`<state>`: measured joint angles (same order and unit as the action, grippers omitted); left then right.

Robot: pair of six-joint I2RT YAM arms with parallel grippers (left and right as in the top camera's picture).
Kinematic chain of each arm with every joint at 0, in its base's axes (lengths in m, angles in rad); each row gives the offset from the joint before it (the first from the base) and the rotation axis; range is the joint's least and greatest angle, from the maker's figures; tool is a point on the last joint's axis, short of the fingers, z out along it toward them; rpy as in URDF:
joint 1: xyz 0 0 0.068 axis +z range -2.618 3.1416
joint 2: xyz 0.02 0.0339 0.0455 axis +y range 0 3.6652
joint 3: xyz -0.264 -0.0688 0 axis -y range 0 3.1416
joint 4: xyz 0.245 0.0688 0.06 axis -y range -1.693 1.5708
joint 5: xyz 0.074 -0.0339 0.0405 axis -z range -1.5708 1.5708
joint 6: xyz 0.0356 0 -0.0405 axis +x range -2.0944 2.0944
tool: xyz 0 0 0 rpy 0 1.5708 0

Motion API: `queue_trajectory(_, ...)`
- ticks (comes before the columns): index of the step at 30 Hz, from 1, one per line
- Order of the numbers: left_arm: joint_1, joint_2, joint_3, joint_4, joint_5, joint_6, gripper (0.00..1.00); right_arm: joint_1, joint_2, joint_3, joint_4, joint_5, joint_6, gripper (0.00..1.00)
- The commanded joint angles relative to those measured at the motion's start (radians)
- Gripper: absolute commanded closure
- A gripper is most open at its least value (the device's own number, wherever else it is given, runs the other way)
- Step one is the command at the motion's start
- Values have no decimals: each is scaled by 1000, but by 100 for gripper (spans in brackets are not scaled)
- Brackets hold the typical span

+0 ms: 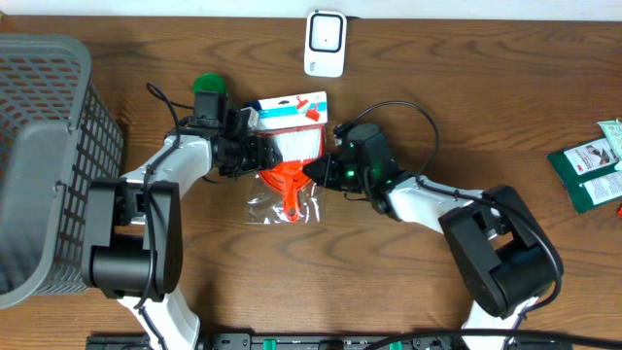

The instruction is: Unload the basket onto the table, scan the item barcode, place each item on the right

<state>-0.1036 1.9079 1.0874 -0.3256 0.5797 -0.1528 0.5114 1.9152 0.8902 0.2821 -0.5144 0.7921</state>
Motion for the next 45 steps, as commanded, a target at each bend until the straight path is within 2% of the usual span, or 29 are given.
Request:
queue_trajectory(1, -12, 65, -38, 3, -41, 13, 31, -34, 0, 8, -13, -84, -129, 99)
queue_trajectory(12, -12, 14, -2, 6, -41, 13, 31, -95, 0, 8, -175, -39, -236, 99)
queue_trajectory(26, -12, -219, 0, 7, -41, 12, 30, -111, 0, 8, -229, 84, -302, 99)
queue_trajectory(31, -12, -320, 0, 6, -42, 13, 29, -130, 0, 9, -233, 50, -389, 99)
queue_trajectory(32, -12, -336, 0, 6, -43, 13, 24, -133, -2, 9, -235, 45, -401, 99)
queue_trajectory(34, -12, -355, 0, 3, -60, 13, 24, -144, -8, 9, -238, 33, -410, 99)
queue_trajectory(45, -12, -359, -3, -35, -131, 13, 23, -230, -183, 10, -315, -52, -528, 99)
